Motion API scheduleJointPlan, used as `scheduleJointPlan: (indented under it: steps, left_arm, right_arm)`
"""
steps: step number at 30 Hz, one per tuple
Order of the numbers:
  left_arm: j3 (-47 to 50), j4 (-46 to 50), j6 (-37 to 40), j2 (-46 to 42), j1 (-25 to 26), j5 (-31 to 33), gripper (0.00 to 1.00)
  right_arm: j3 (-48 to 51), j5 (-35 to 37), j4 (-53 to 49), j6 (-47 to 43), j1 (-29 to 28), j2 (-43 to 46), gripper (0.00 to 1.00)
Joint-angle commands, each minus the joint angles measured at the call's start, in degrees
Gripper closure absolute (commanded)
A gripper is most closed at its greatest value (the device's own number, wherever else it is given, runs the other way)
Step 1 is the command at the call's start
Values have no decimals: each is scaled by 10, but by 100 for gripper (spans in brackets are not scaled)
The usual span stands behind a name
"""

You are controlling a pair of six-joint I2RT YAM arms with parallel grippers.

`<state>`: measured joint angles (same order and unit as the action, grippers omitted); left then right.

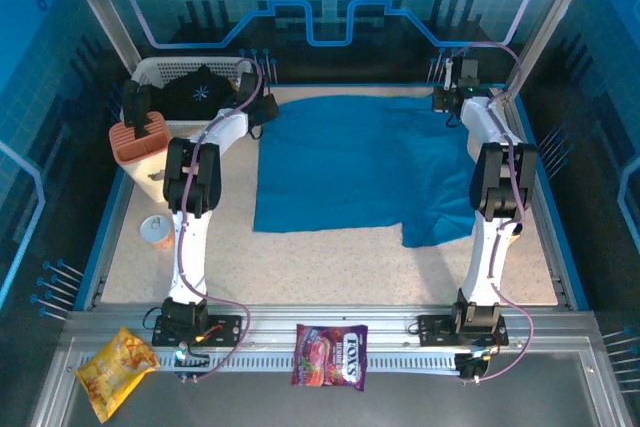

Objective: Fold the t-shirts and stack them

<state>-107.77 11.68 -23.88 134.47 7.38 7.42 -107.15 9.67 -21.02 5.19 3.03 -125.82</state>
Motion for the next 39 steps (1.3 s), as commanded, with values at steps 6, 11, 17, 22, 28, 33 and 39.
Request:
scheduleJointPlan:
  steps: [6,11,17,22,28,33,39]
  left_arm:
    - [51,-21,9,-62,-8,-9,100]
    - [86,-27,10,-87,-8,-6,100]
    - [131,-33,17,-108,-9,2,100]
    - [152,-32,12,-105,-9,-6,100]
    - [175,-32,-2,-101,-9,-15,99]
    - [198,-37,-10,-110,-9,-17,77]
    - [237,-46,-3,-147,-9,1,76]
  right_arm:
    - [91,-20,49,26,30,78,100]
    - [140,-24,61,30,40,107,100]
    - [192,-18,71,36,43,132,100]
    - [224,-18,70,44,43,134,100]
    - [231,-20,31,46,43,122,100]
    - [199,-44,-76,41,43,99,93]
    - [230,-41,-155,47,47,129,56]
